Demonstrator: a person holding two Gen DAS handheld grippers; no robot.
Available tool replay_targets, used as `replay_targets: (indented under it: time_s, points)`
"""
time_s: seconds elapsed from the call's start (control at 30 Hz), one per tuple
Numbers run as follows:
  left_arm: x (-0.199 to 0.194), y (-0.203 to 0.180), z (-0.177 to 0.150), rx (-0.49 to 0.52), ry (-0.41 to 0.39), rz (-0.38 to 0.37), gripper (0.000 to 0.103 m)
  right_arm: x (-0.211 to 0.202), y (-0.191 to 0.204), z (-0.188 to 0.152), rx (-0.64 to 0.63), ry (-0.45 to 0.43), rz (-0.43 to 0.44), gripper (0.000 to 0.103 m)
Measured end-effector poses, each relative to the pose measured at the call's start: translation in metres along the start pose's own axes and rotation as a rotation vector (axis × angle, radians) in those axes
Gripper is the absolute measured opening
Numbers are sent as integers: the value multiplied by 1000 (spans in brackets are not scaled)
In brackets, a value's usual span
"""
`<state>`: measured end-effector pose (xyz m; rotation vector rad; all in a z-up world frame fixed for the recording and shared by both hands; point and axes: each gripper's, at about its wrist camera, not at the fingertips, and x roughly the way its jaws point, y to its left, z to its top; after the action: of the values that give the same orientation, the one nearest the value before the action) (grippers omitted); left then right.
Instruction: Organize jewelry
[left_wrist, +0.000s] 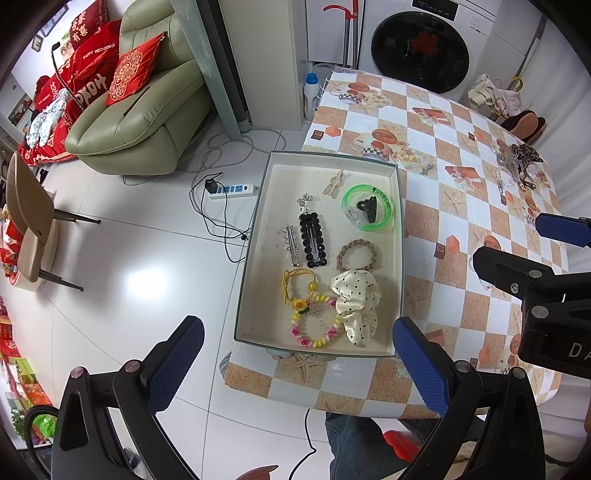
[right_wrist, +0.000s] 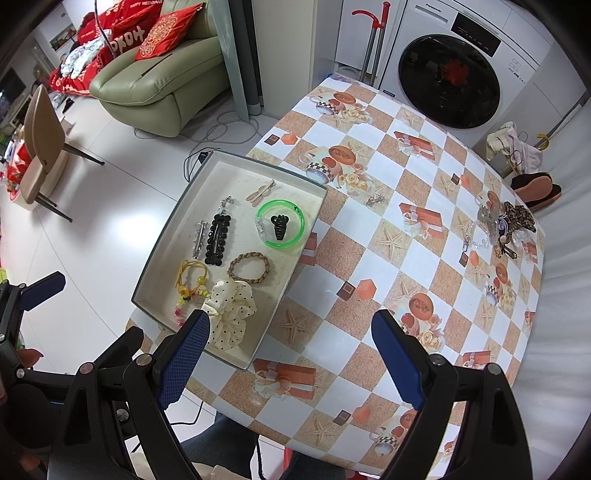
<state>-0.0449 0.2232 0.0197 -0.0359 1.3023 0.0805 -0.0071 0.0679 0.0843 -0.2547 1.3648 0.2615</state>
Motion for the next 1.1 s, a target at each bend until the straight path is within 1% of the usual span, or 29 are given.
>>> replay_targets:
  time_s: [0.73, 1.1]
  points:
    - [-1, 3, -3, -4, -3, 3, 103, 0, 1, 0, 0, 1, 1, 91]
    - [-1, 6, -1, -2, -12, 26, 103, 2, 3, -1, 0, 3, 2, 91]
